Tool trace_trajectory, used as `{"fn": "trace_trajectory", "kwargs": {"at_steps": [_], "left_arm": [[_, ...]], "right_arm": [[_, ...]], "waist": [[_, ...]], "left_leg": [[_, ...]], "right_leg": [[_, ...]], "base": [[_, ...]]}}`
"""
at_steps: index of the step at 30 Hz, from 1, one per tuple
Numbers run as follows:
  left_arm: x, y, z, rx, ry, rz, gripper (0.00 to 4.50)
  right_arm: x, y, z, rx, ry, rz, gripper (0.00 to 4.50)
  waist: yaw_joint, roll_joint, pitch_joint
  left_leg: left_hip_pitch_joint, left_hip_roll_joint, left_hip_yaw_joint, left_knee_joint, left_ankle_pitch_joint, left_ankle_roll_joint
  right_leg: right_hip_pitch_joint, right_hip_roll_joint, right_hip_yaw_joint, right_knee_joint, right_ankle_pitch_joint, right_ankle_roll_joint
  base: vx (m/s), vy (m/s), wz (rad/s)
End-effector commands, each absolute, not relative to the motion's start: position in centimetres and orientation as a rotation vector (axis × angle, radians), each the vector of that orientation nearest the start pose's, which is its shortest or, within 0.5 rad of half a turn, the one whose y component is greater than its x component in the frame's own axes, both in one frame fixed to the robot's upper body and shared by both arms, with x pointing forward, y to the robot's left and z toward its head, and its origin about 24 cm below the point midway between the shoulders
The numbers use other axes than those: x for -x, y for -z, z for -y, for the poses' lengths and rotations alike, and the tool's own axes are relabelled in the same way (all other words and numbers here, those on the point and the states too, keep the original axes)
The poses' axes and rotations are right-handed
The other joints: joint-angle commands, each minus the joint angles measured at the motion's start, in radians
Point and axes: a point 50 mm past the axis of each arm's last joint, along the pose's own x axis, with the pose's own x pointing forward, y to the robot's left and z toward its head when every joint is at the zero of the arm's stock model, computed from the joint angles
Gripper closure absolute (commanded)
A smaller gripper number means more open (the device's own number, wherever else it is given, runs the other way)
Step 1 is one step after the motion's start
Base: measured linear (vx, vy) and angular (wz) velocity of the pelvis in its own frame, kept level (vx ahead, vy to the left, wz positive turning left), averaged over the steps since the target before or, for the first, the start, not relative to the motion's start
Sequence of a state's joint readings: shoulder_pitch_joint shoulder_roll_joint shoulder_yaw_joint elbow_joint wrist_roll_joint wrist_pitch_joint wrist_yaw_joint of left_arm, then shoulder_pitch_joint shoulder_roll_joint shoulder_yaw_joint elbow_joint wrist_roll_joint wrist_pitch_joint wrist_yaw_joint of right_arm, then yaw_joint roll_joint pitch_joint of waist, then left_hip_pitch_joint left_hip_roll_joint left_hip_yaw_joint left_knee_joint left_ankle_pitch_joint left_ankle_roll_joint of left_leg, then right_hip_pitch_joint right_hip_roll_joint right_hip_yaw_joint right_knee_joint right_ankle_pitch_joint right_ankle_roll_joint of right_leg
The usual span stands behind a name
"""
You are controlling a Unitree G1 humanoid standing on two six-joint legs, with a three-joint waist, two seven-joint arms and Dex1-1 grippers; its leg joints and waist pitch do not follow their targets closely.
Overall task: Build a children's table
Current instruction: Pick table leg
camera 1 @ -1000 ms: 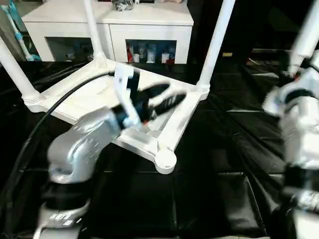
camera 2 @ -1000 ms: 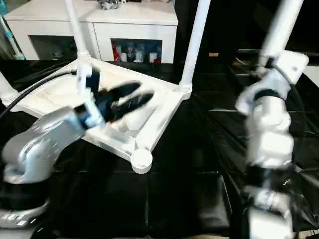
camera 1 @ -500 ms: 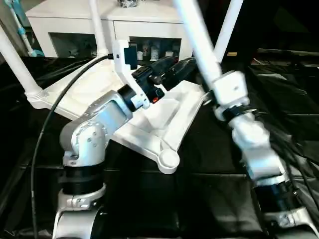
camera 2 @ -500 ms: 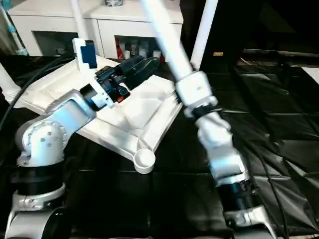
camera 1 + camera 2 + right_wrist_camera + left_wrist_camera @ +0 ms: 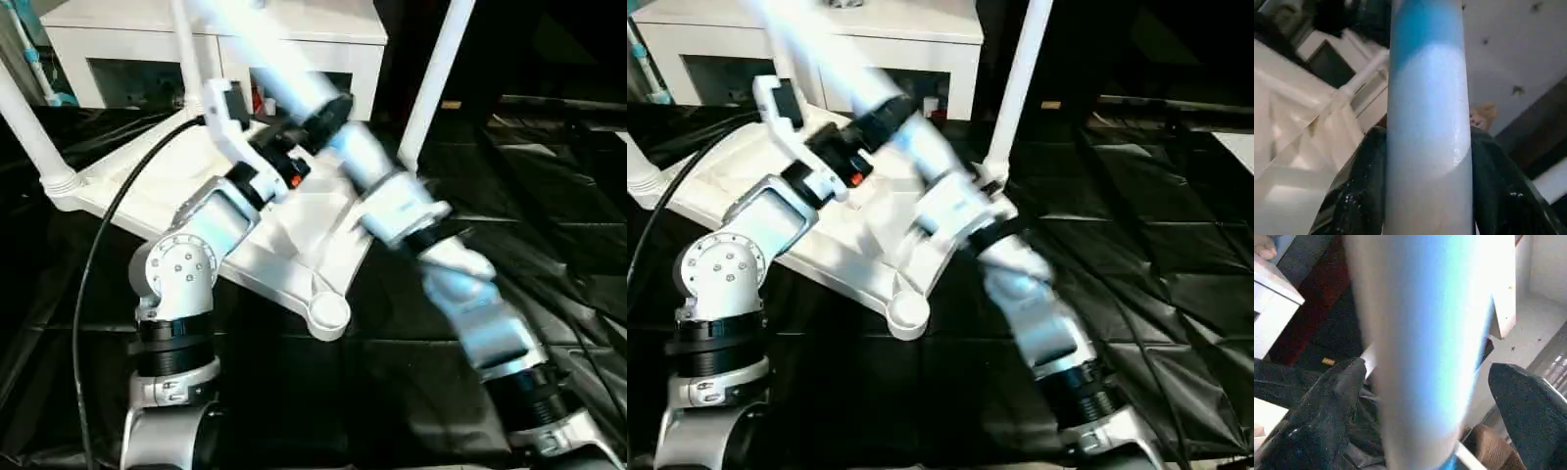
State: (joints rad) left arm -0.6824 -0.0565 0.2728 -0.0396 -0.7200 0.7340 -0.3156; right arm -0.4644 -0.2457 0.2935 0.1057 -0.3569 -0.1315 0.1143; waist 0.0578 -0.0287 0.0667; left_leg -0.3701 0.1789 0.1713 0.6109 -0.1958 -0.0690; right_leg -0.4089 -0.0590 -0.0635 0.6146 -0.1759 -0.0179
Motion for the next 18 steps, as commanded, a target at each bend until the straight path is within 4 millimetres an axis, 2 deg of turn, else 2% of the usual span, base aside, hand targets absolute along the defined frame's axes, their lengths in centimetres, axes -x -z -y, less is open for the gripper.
{"fn": "trace_trajectory", "kwargs": {"at_steps": [1,4,5,7,8,11,12,15,16,18], "left_arm": [[-32.8,-20.7,-8.7,0.705,0.778,0.098,0.0],[-33.2,-20.3,-8.8,0.717,0.728,0.07,0.0],[-33.6,-20.0,-9.0,0.728,0.666,0.055,0.0],[-33.6,-20.0,-9.0,0.728,0.666,0.055,0.0],[-34.1,-19.8,-9.4,0.74,0.602,0.046,0.27],[-34.8,-19.5,-9.9,0.782,0.509,0.039,0.38],[-34.9,-19.4,-10.0,0.793,0.491,0.038,0.38],[-35.0,-19.3,-10.2,0.807,0.46,0.035,0.76],[-35.1,-19.3,-10.3,0.812,0.441,0.034,0.76],[-35.4,-19.2,-10.6,0.834,0.397,0.033,0.81]], "right_arm": [[-31.4,-14.3,8.4,0.71,-0.423,0.487,2.7],[-31.3,-14.3,7.8,0.765,-0.419,0.518,2.7],[-31.3,-14.3,7.7,0.822,-0.384,0.532,2.7],[-31.3,-14.3,7.7,0.822,-0.384,0.532,2.7],[-31.4,-14.2,7.6,0.868,-0.352,0.537,2.7],[-31.6,-14.2,7.5,0.916,-0.303,0.549,2.7],[-31.7,-14.2,7.5,0.92,-0.295,0.55,2.7],[-31.7,-14.3,7.3,0.938,-0.29,0.56,2.7],[-31.7,-14.3,7.2,0.947,-0.287,0.565,2.7],[-31.7,-14.2,7.1,0.955,-0.278,0.565,2.7]], "waist": [[0.0,-0.009,-0.077],[-0.001,-0.01,-0.075],[-0.001,-0.009,-0.075],[-0.001,-0.01,-0.076],[-0.001,-0.01,-0.075],[-0.001,-0.006,-0.077],[-0.003,-0.007,-0.078],[-0.002,-0.006,-0.079],[-0.001,-0.002,-0.078],[-0.003,-0.003,-0.079]], "left_leg": [[0.005,0.036,-0.008,-0.061,-0.101,0.066],[0.005,0.035,-0.008,-0.061,-0.106,0.061],[0.004,0.033,-0.008,-0.061,-0.101,0.05],[0.007,0.031,-0.008,-0.06,-0.106,0.049],[0.004,0.032,-0.009,-0.061,-0.102,0.045],[0.006,0.03,-0.01,-0.06,-0.109,0.041],[0.005,0.03,-0.01,-0.06,-0.106,0.044],[0.006,0.031,-0.01,-0.059,-0.101,0.053],[0.006,0.032,-0.011,-0.059,-0.1,0.056],[0.008,0.031,-0.01,-0.059,-0.109,0.056]], "right_leg": [[0.062,-0.064,0.05,-0.058,-0.124,-0.161],[0.063,-0.063,0.05,-0.058,-0.124,-0.159],[0.062,-0.062,0.05,-0.059,-0.126,-0.153],[0.063,-0.063,0.051,-0.06,-0.13,-0.148],[0.064,-0.062,0.051,-0.059,-0.128,-0.146],[0.065,-0.062,0.05,-0.059,-0.121,-0.141],[0.065,-0.061,0.05,-0.058,-0.109,-0.147],[0.065,-0.063,0.051,-0.055,-0.082,-0.157],[0.064,-0.062,0.05,-0.054,-0.076,-0.163],[0.064,-0.061,0.049,-0.055,-0.08,-0.168]], "base": [[0.0,0.0,0.0],[0.0,0.0,0.0],[0.0,0.0,0.0],[0.0,0.0,0.0],[0.0,0.0,0.0],[0.0,0.0,0.0],[0.0,0.0,0.0],[0.0,0.0,0.0],[0.0,0.0,0.0],[0.0,0.0,0.0]]}}
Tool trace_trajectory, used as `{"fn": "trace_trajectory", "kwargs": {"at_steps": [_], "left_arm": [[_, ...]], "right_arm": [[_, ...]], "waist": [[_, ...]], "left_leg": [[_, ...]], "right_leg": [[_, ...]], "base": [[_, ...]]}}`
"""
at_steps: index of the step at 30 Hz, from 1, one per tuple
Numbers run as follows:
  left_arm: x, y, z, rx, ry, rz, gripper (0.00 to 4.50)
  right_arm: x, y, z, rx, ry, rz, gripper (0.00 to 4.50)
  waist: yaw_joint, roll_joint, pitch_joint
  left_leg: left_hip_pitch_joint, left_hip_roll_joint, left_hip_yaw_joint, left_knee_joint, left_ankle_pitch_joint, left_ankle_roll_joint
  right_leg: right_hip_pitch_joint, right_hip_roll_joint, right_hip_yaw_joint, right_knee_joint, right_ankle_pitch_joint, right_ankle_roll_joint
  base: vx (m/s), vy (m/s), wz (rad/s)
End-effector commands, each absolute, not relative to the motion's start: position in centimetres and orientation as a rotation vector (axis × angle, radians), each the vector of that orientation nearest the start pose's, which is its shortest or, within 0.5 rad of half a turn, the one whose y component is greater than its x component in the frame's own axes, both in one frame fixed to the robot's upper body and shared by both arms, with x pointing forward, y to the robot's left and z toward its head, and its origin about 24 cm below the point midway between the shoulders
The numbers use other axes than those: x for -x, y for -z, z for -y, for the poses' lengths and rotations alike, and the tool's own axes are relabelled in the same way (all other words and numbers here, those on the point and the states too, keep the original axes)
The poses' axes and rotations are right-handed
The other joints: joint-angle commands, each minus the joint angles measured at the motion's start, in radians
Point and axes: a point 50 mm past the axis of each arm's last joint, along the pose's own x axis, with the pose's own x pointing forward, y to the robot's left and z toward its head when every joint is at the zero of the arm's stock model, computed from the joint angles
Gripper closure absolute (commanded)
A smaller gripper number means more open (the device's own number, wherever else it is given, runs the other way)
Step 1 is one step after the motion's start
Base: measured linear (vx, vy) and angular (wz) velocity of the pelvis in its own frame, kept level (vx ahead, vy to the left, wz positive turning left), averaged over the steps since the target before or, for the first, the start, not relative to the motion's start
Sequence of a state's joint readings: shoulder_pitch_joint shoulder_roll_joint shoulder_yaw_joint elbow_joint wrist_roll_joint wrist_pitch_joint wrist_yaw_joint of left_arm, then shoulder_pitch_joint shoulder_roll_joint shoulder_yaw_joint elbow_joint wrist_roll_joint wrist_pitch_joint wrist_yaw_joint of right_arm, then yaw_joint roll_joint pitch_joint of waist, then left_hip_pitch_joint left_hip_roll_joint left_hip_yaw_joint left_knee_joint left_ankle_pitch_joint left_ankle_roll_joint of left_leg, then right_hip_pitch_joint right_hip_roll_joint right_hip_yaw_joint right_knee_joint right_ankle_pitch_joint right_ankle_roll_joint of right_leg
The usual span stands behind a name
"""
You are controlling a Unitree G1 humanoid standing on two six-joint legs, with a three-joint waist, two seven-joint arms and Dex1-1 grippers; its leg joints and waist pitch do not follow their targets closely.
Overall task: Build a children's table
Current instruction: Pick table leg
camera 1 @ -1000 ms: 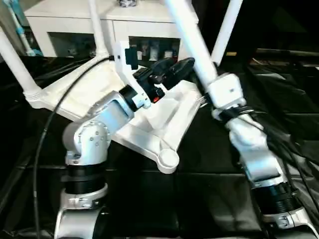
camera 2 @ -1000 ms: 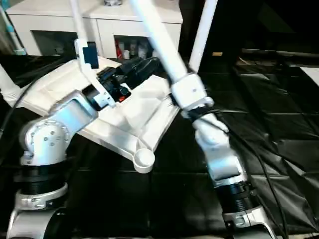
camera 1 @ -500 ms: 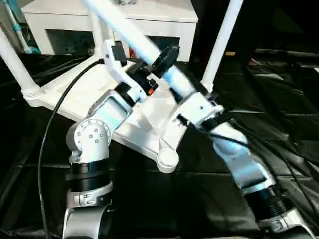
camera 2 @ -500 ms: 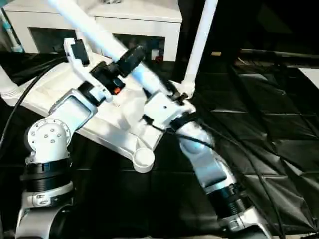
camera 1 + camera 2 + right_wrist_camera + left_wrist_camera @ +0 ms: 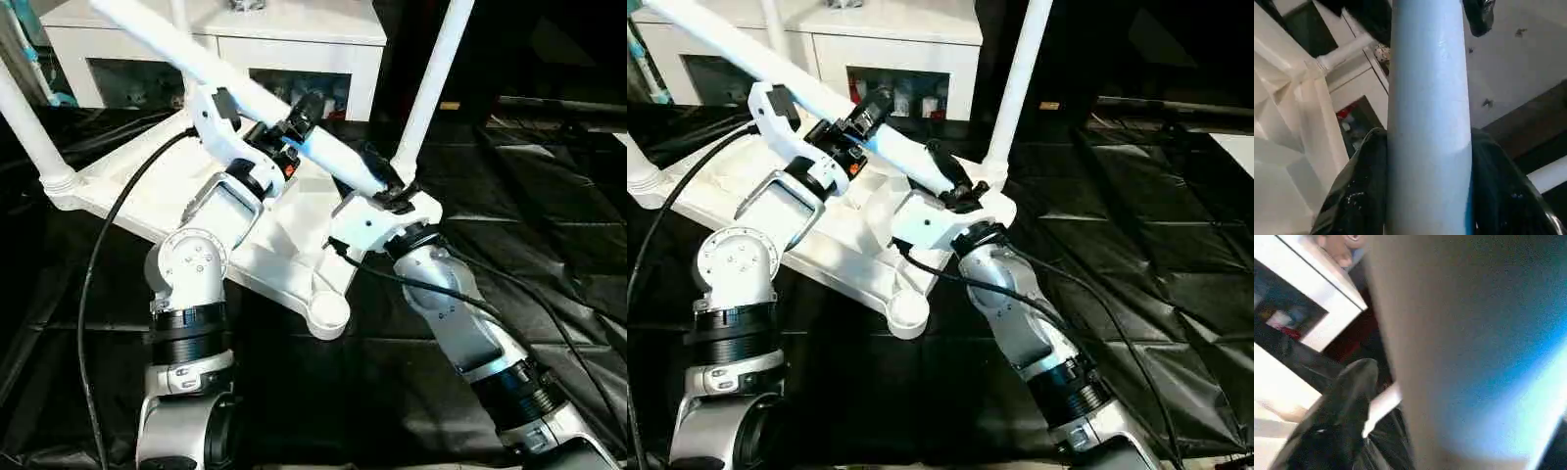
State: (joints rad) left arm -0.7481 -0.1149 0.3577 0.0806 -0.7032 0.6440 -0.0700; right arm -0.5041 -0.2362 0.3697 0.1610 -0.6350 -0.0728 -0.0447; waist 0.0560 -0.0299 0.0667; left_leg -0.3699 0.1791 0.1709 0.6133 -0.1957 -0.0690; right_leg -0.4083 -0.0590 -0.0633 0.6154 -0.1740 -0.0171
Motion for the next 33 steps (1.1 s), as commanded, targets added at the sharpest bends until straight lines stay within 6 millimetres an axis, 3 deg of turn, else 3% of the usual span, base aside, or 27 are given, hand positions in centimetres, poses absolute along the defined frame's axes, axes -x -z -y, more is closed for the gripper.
{"fn": "trace_trajectory", "kwargs": {"at_steps": [1,22,25,28,29,32,33], "left_arm": [[-35.5,-19.14,-10.7,0.837,0.378,0.033,0.96],[-35.6,-19.67,-10.76,0.919,0.362,0.047,2.63],[-35.61,-19.7,-10.73,0.919,0.361,0.048,2.74],[-35.62,-19.73,-10.71,0.914,0.364,0.05,2.77],[-35.62,-19.76,-10.7,0.904,0.367,0.052,2.8],[-35.56,-19.87,-10.57,0.827,0.389,0.061,2.82],[-35.56,-19.87,-10.57,0.827,0.389,0.061,2.83]], "right_arm": [[-31.78,-14.24,7.06,0.962,-0.269,0.568,2.7],[-32.04,-14.11,6.51,0.991,-0.246,0.578,2.7],[-32.03,-14.12,6.56,0.973,-0.252,0.576,2.01],[-32.05,-14.11,6.7,0.947,-0.256,0.565,1.95],[-32.06,-14.15,6.78,0.939,-0.256,0.564,1.66],[-32.03,-14.35,6.91,0.9,-0.263,0.564,1.55],[-32.03,-14.35,6.91,0.9,-0.263,0.564,1.34]], "waist": [[-0.001,-0.002,-0.078],[0.001,-0.002,-0.079],[0.0,0.0,-0.079],[0.0,0.002,-0.08],[0.0,0.001,-0.08],[0.0,0.002,-0.08],[0.0,0.003,-0.08]], "left_leg": [[0.007,0.031,-0.01,-0.061,-0.114,0.054],[0.009,0.031,-0.009,-0.06,-0.11,0.054],[0.009,0.031,-0.009,-0.06,-0.112,0.054],[0.009,0.031,-0.01,-0.06,-0.115,0.052],[0.01,0.032,-0.01,-0.06,-0.115,0.051],[0.011,0.032,-0.009,-0.06,-0.12,0.049],[0.011,0.033,-0.01,-0.061,-0.122,0.05]], "right_leg": [[0.066,-0.063,0.05,-0.056,-0.086,-0.168],[0.064,-0.061,0.05,-0.052,-0.068,-0.175],[0.064,-0.061,0.05,-0.052,-0.068,-0.176],[0.065,-0.062,0.05,-0.051,-0.066,-0.174],[0.064,-0.062,0.05,-0.052,-0.065,-0.173],[0.064,-0.061,0.05,-0.052,-0.067,-0.172],[0.063,-0.062,0.05,-0.051,-0.07,-0.17]], "base": [[0.0,0.0,0.0],[0.0,0.0,0.0],[0.0,0.0,0.0],[0.0,0.0,0.0],[0.0,0.0,0.0],[0.0,0.0,0.0],[0.0,0.0,0.0]]}}
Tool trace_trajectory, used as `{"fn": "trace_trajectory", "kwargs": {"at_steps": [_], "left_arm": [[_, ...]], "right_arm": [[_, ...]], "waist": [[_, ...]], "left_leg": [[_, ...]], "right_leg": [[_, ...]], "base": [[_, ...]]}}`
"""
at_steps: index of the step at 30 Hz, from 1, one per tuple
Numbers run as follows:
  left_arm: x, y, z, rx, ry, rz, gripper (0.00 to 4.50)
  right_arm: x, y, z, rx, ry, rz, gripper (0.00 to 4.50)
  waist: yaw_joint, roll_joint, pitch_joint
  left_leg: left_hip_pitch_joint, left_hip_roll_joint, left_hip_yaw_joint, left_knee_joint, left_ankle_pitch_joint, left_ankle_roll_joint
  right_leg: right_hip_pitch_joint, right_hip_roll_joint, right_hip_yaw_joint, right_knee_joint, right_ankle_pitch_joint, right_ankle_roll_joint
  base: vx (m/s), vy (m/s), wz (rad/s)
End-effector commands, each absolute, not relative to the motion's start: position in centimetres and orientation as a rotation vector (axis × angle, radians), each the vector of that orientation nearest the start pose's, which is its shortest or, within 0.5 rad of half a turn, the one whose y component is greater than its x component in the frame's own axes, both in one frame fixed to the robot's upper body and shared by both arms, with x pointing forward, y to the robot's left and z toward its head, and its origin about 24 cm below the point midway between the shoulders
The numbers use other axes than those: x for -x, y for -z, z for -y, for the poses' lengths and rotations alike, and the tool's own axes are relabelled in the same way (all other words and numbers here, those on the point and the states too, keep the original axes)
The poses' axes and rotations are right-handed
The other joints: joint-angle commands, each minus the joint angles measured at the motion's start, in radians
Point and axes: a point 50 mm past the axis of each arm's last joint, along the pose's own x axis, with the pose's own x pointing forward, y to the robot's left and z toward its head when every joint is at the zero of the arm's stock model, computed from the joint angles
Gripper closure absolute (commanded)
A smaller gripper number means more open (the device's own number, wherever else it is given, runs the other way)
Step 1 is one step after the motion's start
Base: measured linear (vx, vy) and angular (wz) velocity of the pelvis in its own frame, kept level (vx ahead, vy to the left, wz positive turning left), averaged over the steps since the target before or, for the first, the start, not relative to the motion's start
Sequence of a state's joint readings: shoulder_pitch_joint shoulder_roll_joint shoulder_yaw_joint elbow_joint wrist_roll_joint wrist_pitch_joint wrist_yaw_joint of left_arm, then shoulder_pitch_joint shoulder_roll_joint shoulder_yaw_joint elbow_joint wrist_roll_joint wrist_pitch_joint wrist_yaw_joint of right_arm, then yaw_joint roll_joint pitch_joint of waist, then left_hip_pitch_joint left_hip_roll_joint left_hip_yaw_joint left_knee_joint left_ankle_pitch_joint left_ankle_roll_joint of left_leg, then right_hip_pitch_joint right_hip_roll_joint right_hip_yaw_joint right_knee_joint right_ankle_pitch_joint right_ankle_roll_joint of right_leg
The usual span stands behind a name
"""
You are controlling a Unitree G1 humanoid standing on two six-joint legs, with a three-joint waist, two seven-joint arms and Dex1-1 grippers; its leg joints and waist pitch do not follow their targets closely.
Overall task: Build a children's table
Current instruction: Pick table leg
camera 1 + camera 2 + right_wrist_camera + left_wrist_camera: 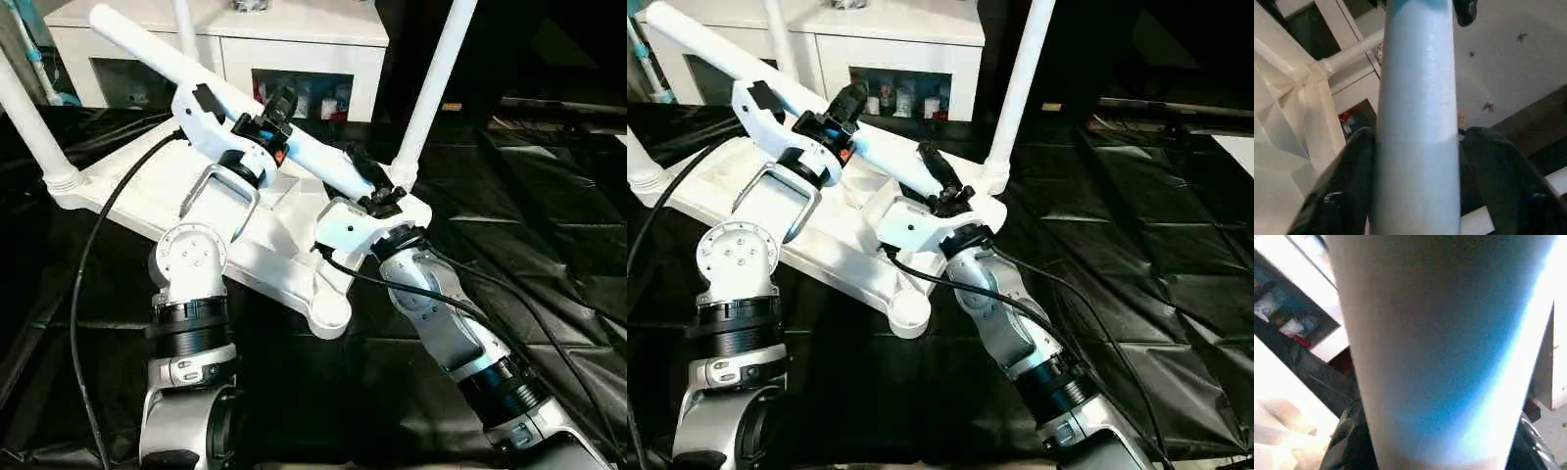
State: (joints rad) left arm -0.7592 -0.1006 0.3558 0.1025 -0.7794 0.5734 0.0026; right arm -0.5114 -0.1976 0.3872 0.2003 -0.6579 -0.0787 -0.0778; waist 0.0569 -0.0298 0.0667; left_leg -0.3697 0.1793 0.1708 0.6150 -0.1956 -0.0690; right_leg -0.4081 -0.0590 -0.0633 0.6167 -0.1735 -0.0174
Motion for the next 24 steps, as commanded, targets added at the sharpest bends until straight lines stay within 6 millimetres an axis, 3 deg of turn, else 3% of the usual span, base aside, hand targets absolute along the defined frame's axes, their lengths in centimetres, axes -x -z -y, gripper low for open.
{"fn": "trace_trajectory", "kwargs": {"at_steps": [1,5,7,10,11,12,15,20,21,24], "left_arm": [[-35.5,-20.0,-10.5,0.759,0.416,0.073,2.83],[-35.1,-20.5,-10.2,0.609,0.511,0.096,2.85],[-35.0,-20.9,-10.3,0.519,0.557,0.109,2.85],[-34.8,-21.2,-10.1,0.398,0.629,0.111,2.89],[-34.7,-21.3,-10.1,0.369,0.646,0.11,2.89],[-34.5,-21.4,-10.0,0.314,0.684,0.108,2.89],[-34.1,-22.0,-9.8,0.219,0.788,0.103,2.91],[-33.2,-23.1,-9.4,0.198,0.911,0.074,2.91],[-33.1,-23.4,-9.2,0.197,0.926,0.078,2.91],[-32.7,-24.3,-8.9,0.185,0.988,0.094,2.92]], "right_arm": [[-32.0,-14.7,6.8,0.854,-0.281,0.572,1.34],[-31.4,-15.3,6.1,0.671,-0.461,0.575,1.21],[-31.4,-14.8,6.3,0.499,-0.58,0.472,1.21],[-31.3,-14.3,6.9,0.286,-0.734,0.296,1.21],[-31.2,-14.2,7.0,0.237,-0.773,0.251,1.21],[-31.0,-13.9,7.3,0.188,-0.845,0.168,1.21],[-31.0,-13.8,8.7,0.185,-0.986,0.012,1.21],[-31.6,-13.9,10.7,0.157,-1.046,-0.09,1.21],[-31.6,-14.0,11.0,0.14,-1.057,-0.105,1.21],[-31.0,-14.5,11.6,0.103,-1.158,-0.163,1.21]], "waist": [[-0.001,0.003,-0.079],[-0.002,0.006,-0.079],[-0.003,-0.003,-0.08],[0.001,0.007,-0.079],[-0.003,-0.001,-0.076],[0.003,0.008,-0.079],[0.008,0.01,-0.077],[0.016,0.003,-0.076],[0.014,-0.002,-0.074],[0.02,-0.006,-0.075]], "left_leg": [[0.011,0.033,-0.01,-0.063,-0.129,0.052],[0.012,0.038,-0.011,-0.065,-0.143,0.059],[0.01,0.036,-0.008,-0.064,-0.145,0.078],[0.011,0.044,-0.014,-0.066,-0.124,0.085],[0.013,0.039,-0.011,-0.068,-0.133,0.099],[0.012,0.046,-0.015,-0.068,-0.119,0.09],[0.015,0.047,-0.013,-0.069,-0.11,0.066],[0.011,0.043,-0.011,-0.065,-0.127,0.023],[0.01,0.041,-0.01,-0.065,-0.138,0.018],[0.012,0.041,-0.011,-0.063,-0.134,0.024]], "right_leg": [[0.062,-0.061,0.05,-0.054,-0.079,-0.166],[0.061,-0.066,0.051,-0.05,-0.075,-0.165],[0.065,-0.064,0.051,-0.051,-0.064,-0.171],[0.065,-0.069,0.052,-0.047,-0.053,-0.199],[0.066,-0.06,0.051,-0.052,-0.057,-0.201],[0.064,-0.069,0.052,-0.047,-0.053,-0.211],[0.065,-0.07,0.052,-0.049,-0.061,-0.229],[0.067,-0.079,0.053,-0.055,-0.14,-0.227],[0.068,-0.079,0.053,-0.059,-0.174,-0.22],[0.068,-0.077,0.052,-0.062,-0.215,-0.202]], "base": [[0.0,0.0,0.0],[0.0,0.0,0.0],[0.0,0.0,0.0],[0.0,0.0,0.0],[0.0,0.0,0.0],[0.0,0.0,0.0],[0.0,0.0,0.0],[0.0,0.0,0.0],[0.0,0.0,0.0],[0.0,0.0,0.0]]}}
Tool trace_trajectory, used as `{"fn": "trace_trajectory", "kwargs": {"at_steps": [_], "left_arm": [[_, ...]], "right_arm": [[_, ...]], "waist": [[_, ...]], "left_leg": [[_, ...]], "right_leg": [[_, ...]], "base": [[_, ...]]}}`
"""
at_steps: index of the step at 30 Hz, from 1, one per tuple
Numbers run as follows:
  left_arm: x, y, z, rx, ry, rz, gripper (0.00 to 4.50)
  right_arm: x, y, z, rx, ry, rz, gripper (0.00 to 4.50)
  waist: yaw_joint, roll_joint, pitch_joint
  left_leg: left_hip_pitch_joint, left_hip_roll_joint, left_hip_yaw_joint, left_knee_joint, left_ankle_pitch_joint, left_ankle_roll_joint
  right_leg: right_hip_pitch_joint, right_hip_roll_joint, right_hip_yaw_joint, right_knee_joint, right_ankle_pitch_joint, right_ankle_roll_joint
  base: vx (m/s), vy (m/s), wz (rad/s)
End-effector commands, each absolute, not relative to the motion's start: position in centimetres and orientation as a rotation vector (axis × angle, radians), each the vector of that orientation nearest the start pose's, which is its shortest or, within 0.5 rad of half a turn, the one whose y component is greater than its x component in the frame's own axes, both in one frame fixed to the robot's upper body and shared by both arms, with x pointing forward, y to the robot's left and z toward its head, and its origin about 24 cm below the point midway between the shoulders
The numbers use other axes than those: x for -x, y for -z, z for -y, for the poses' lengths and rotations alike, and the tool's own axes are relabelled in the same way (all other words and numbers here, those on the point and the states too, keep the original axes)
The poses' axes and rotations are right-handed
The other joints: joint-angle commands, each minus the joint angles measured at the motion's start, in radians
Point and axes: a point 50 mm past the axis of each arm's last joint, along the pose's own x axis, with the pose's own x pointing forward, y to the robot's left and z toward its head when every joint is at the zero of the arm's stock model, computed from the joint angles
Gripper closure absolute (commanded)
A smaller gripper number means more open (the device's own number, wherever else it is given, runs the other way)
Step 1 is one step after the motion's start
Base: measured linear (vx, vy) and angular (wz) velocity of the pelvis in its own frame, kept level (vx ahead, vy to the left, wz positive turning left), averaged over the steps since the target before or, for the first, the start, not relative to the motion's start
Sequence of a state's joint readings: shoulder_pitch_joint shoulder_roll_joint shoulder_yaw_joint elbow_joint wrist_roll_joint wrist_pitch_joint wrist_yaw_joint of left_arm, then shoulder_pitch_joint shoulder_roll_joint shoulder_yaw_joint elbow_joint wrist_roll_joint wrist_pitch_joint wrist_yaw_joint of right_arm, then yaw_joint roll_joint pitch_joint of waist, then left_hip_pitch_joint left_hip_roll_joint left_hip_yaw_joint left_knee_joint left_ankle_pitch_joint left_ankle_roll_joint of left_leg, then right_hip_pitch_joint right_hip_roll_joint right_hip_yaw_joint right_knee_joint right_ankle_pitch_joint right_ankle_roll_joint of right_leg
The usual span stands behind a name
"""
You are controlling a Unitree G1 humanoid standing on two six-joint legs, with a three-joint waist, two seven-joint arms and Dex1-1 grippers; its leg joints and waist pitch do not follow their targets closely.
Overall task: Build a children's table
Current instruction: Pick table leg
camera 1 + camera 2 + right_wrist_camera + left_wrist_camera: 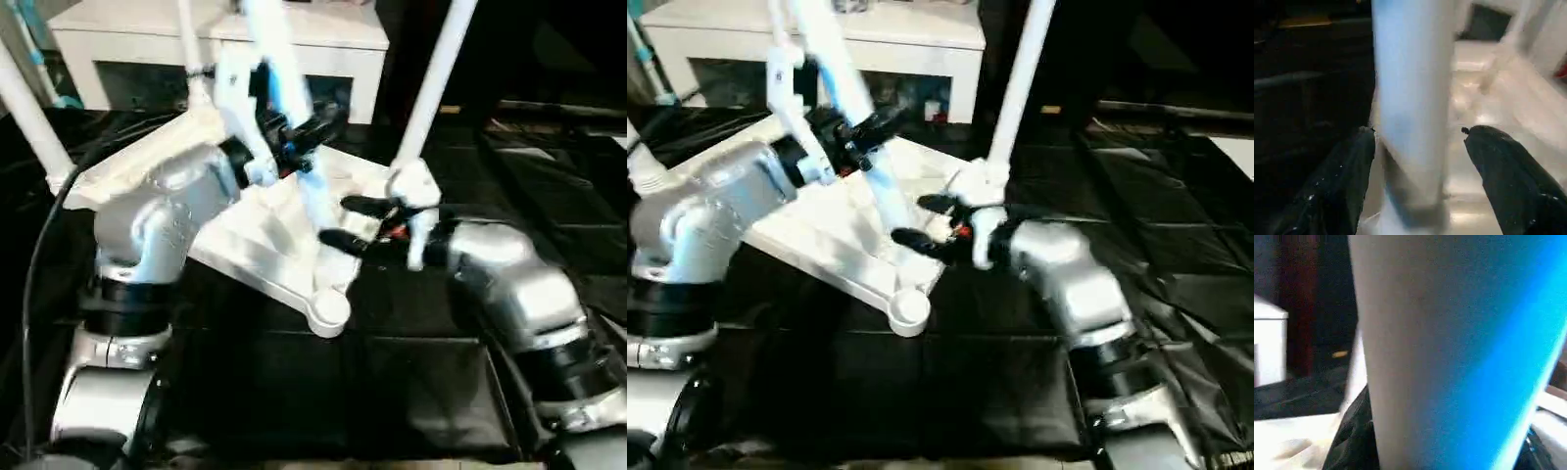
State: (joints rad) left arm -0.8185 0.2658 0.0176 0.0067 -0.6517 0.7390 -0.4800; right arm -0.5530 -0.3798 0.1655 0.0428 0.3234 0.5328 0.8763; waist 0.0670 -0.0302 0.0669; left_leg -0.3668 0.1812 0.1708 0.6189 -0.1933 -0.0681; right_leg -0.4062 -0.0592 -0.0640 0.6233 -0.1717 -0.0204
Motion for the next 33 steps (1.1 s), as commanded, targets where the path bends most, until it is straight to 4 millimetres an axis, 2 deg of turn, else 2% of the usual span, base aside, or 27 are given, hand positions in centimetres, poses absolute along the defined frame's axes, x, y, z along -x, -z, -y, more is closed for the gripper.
{"fn": "trace_trajectory", "kwargs": {"at_steps": [1,6,7,12,16,26,31,33], "left_arm": [[-32.6,-24.4,-8.8,0.178,1.005,0.095,2.92],[-32.2,-24.7,-8.6,0.155,1.074,0.095,2.93],[-32.0,-24.9,-8.4,0.155,1.091,0.092,2.93],[-31.4,-25.0,-7.9,0.128,1.153,0.074,2.93],[-31.0,-24.9,-7.3,0.112,1.191,0.063,2.93],[-30.5,-24.7,-6.9,0.082,1.237,0.041,2.93],[-30.4,-24.7,-6.8,0.072,1.244,0.04,2.93],[-30.4,-24.8,-6.7,0.075,1.252,0.041,2.93]], "right_arm": [[-30.8,-14.4,11.7,0.1,-1.181,-0.179,1.21],[-30.0,-14.0,12.3,0.088,-1.272,-0.278,1.21],[-29.9,-13.9,12.3,0.085,-1.284,-0.289,1.21],[-29.8,-13.7,12.1,0.084,-1.298,-0.301,1.21],[-29.5,-13.4,11.6,0.097,-1.312,-0.315,1.21],[-29.5,-12.9,11.3,0.13,-1.299,-0.326,1.21],[-29.4,-12.6,11.3,0.125,-1.303,-0.338,1.21],[-29.4,-12.5,11.3,0.126,-1.304,-0.344,1.48]], "waist": [[0.008,-0.006,-0.073],[0.016,-0.008,-0.075],[0.016,-0.013,-0.075],[0.026,-0.006,-0.076],[0.029,-0.008,-0.076],[0.028,-0.007,-0.074],[0.028,-0.009,-0.075],[0.028,-0.009,-0.075]], "left_leg": [[0.003,0.04,-0.011,-0.068,-0.127,0.024],[0.005,0.041,-0.011,-0.065,-0.118,0.024],[0.004,0.041,-0.01,-0.065,-0.117,0.024],[0.006,0.042,-0.011,-0.066,-0.107,0.016],[0.005,0.042,-0.011,-0.066,-0.104,0.014],[0.005,0.041,-0.012,-0.068,-0.126,0.001],[0.003,0.042,-0.012,-0.068,-0.117,0.003],[0.004,0.042,-0.012,-0.067,-0.116,0.005]], "right_leg": [[0.065,-0.078,0.052,-0.069,-0.218,-0.194],[0.061,-0.078,0.051,-0.072,-0.253,-0.173],[0.06,-0.078,0.051,-0.073,-0.256,-0.172],[0.057,-0.078,0.05,-0.068,-0.246,-0.176],[0.058,-0.078,0.05,-0.067,-0.232,-0.18],[0.058,-0.079,0.05,-0.074,-0.282,-0.158],[0.058,-0.078,0.05,-0.072,-0.264,-0.159],[0.058,-0.078,0.05,-0.072,-0.262,-0.161]], "base": [[0.0,0.0,0.0],[0.0,0.0,0.0],[0.0,0.0,0.0],[0.0,0.0,0.0],[0.0,0.0,0.0],[0.0,0.0,0.0],[0.0,0.0,0.0],[0.0,0.0,0.0]]}}
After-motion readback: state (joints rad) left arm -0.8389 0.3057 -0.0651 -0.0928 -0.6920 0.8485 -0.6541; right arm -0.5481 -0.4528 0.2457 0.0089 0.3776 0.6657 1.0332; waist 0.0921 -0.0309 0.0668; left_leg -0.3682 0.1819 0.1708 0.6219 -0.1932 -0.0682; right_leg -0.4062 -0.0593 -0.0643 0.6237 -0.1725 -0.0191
